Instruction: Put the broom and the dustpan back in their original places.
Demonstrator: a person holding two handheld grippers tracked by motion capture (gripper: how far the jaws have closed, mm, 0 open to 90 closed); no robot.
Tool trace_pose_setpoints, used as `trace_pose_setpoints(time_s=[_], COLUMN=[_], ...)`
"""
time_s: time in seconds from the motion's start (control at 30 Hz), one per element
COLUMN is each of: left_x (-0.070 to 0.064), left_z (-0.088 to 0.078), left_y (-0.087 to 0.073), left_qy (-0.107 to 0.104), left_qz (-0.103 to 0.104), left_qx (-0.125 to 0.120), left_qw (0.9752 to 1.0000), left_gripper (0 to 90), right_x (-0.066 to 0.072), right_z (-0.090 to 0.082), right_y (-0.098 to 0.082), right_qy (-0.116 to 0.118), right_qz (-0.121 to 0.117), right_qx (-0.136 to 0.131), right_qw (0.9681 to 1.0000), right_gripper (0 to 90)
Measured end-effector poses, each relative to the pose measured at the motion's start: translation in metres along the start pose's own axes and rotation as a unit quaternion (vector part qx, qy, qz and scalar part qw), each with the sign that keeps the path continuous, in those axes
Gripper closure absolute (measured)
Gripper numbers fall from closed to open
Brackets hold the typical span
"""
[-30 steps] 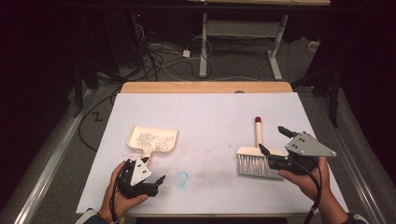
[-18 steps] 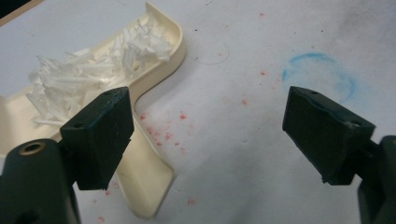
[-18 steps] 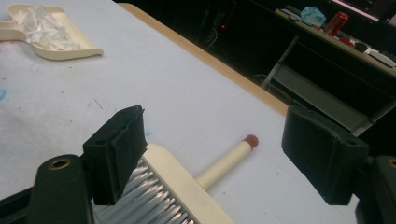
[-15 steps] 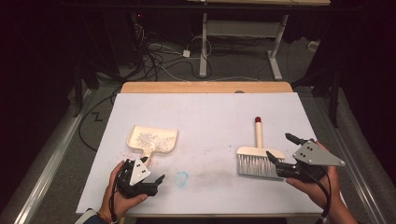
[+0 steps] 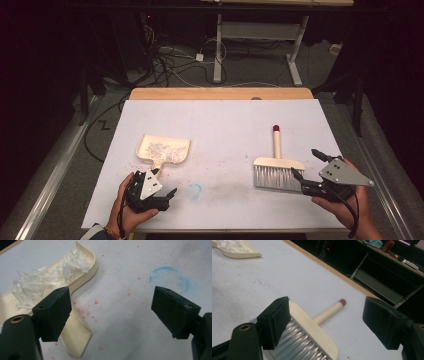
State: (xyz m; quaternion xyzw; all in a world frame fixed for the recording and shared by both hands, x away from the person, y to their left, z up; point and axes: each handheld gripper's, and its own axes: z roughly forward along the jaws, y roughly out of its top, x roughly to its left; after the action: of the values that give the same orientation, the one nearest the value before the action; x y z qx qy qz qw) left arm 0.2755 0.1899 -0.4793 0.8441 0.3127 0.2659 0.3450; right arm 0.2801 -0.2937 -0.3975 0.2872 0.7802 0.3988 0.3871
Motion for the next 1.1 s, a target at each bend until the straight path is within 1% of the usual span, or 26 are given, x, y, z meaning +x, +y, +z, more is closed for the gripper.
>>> trace_pose_setpoints(time_s=[0.13, 0.17, 0.2, 0.3, 0.37, 0.43, 0.53, 0.73, 0.83, 0.9, 0.97, 1.03, 1.1], left_x=[0.001, 0.001, 0.0, -0.001, -0.001, 0.0, 0.0, 0.001, 0.001, 0.001, 0.0, -0.001, -0.001], left_z=[0.001, 0.001, 0.001, 0.002, 0.002, 0.002, 0.001, 0.002, 0.003, 0.004, 0.005, 0.004, 0.004], left_y=[0.0, 0.001, 0.001, 0.001, 0.001, 0.001, 0.001, 0.001, 0.001, 0.002, 0.002, 0.003, 0.003], left_qy=[0.0, 0.0, -0.002, -0.004, -0.005, -0.004, -0.004, -0.008, -0.009, -0.009, -0.009, -0.009, -0.008], left_qz=[0.0, 0.001, -0.004, -0.002, -0.002, -0.003, -0.006, -0.006, -0.003, -0.003, -0.002, 0.001, 0.002], left_qx=[-0.002, -0.002, 0.0, 0.002, 0.001, -0.001, -0.003, -0.003, -0.003, -0.003, -0.001, -0.001, 0.0], left_qw=[1.0, 1.0, 1.0, 1.0, 1.0, 1.0, 1.0, 0.9999, 0.9999, 1.0, 1.0, 1.0, 1.0], left_gripper=[16.0, 16.0, 16.0, 15.9, 16.0, 16.0, 16.0, 16.0, 16.0, 16.0, 16.0, 16.0, 16.0], right_x=[-0.001, -0.001, -0.001, -0.002, -0.002, -0.003, -0.002, 0.0, 0.004, 0.006, 0.008, 0.009, 0.008], right_z=[0.001, 0.001, 0.001, 0.001, 0.002, 0.003, 0.004, 0.001, -0.002, -0.002, -0.002, -0.002, -0.002], right_y=[-0.009, -0.012, -0.014, -0.02, -0.025, -0.031, -0.04, -0.058, -0.065, -0.069, -0.07, -0.069, -0.068], right_qy=[0.0, -0.002, -0.005, -0.006, -0.011, -0.01, -0.01, -0.009, -0.005, -0.003, 0.001, -0.004, 0.0], right_qz=[0.009, 0.009, 0.009, 0.011, 0.012, 0.017, 0.016, 0.035, 0.039, 0.044, 0.044, 0.04, 0.043], right_qx=[0.01, 0.012, 0.012, 0.016, 0.019, 0.022, 0.028, 0.028, 0.031, 0.033, 0.038, 0.037, 0.034], right_qw=[0.9999, 0.9999, 0.9999, 0.9998, 0.9997, 0.9996, 0.9994, 0.9989, 0.9988, 0.9985, 0.9983, 0.9985, 0.9985], right_gripper=[22.8, 22.8, 22.8, 22.7, 22.8, 22.7, 22.2, 22.0, 21.8, 21.7, 21.4, 21.3, 21.3])
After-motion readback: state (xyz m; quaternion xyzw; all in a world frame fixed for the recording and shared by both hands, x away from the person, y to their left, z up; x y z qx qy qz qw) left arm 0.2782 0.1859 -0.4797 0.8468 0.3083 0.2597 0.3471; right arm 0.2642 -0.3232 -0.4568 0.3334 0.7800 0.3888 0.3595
